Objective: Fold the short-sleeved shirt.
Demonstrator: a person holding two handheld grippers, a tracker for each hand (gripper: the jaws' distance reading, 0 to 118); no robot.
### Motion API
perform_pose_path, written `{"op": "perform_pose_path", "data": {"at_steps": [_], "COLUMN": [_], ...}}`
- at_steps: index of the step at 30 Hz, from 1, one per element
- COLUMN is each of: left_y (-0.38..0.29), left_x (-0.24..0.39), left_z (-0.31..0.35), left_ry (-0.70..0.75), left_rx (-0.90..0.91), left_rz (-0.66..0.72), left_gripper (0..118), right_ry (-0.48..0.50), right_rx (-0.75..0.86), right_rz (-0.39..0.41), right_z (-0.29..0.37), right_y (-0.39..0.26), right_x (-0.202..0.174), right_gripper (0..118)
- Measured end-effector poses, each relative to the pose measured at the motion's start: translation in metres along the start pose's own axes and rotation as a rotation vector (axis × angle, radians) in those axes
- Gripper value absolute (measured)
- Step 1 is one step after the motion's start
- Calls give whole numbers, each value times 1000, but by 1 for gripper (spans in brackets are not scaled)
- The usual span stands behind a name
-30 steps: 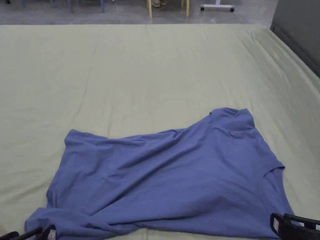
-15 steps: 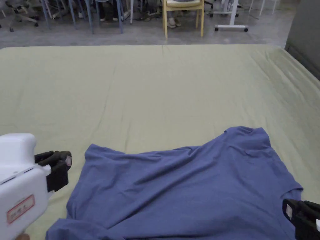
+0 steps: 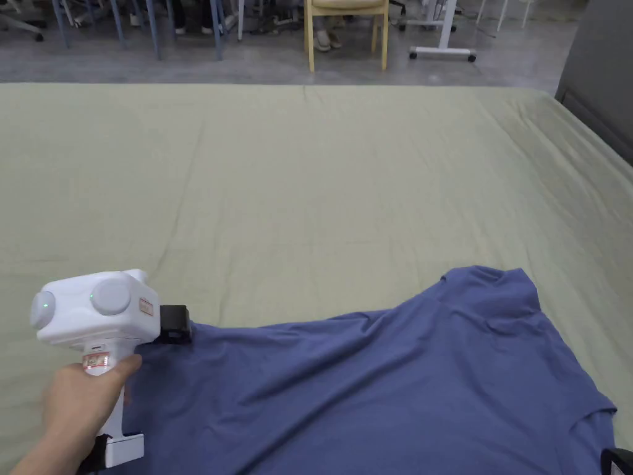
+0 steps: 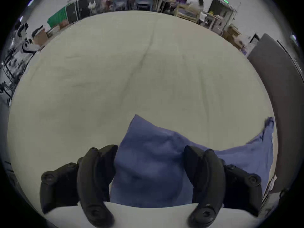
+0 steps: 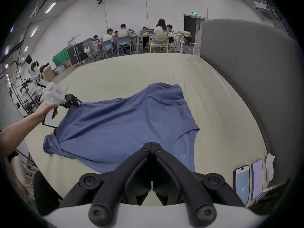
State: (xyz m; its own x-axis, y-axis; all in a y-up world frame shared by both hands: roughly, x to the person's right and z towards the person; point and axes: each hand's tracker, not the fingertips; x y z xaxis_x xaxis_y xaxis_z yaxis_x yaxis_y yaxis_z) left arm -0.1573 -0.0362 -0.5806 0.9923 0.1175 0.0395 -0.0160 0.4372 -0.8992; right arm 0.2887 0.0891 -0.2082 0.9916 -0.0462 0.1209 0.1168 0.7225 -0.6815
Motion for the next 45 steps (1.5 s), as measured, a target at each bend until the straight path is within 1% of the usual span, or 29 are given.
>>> {"op": "perform_pose_path", "data": {"at_steps": [1,2,3,4,6,9,10,11,12,14,15,17,20,22,24,25,26,27,28,29,30,31,32,33,35,37,41,44,45], "left_y": [-5,-8,-11,-15,-18,-19,-18,-18,-19,-19,-20,-22,-22,-23,-21,-19,-19,-17,-16,-15,-15,-16,-16,-17,-21,-24,-33,-39,-39], "left_x": [4,6,12,17,21,28,27,28,30,31,34,36,32,28,22,20,19,17,16,15,16,16,17,17,19,21,22,23,24], "left_z": [9,19,22,28,39,70,82,94,105,121,125,130,122,116,110,108,104,101,99,97,96,95,96,97,102,110,143,182,199], "left_ry": [-12,-51,-51,-30,-68,-76,-112,-141,-154,-155,-150,-156,-159,-166,-181,-183,-182,-181,-187,-193,-197,-201,-206,-221,-239,-240,-232,-264,-256], "left_rx": [66,94,86,113,91,187,220,243,262,277,285,295,286,270,258,256,254,251,249,250,251,255,262,270,275,278,345,447,480], "left_rz": [-42,-91,-122,-138,-188,-199,-178,-168,-167,-193,-202,-209,-202,-181,-143,-134,-122,-108,-99,-92,-84,-75,-62,-45,-27,-32,-51,-48,-61], "left_gripper": [66,8,2,2,2,2,2,2,2,2,2,2,2,2,2,2,2,2,2,2,2,2,2,2,2,2,2,2,2], "right_ry": [-4,-8,-10,-9,1,24,31,47,57,120,152,131,-2,-108,-150,-180,-189,-173,-174,-147,-163,-170,-161,-155,-113,-132,-85,-28,-19], "right_rx": [-6,-13,-19,-25,-37,-34,-23,-2,16,-30,5,-69,-188,-292,-369,-409,-436,-422,-364,-369,-365,-331,-314,-306,-277,-218,-63,59,107], "right_rz": [-1,-1,-3,-8,-22,-41,-51,-74,-93,-133,-152,-169,-149,-134,-98,-73,-51,-57,-57,-54,8,74,75,33,9,21,-31,-110,-111], "right_z": [-3,-7,-11,-16,-24,-33,-36,-40,-50,-82,-103,-158,-242,-280,-311,-319,-323,-321,-307,-305,-300,-294,-290,-269,-257,-254,-195,-146,-122], "right_y": [-1,-2,-4,-5,-6,2,10,21,36,71,83,118,144,150,147,142,138,135,138,139,138,135,132,128,121,122,123,136,139], "right_x": [1,2,3,4,5,10,13,18,25,39,50,64,84,81,89,90,89,88,87,85,82,80,80,62,55,66,65,71,66], "right_gripper": [3,3,3,3,3,5,31,91,118,118,118,118,118,118,118,111,96,95,86,56,28,6,6,6,6,6,6,6,6]}}
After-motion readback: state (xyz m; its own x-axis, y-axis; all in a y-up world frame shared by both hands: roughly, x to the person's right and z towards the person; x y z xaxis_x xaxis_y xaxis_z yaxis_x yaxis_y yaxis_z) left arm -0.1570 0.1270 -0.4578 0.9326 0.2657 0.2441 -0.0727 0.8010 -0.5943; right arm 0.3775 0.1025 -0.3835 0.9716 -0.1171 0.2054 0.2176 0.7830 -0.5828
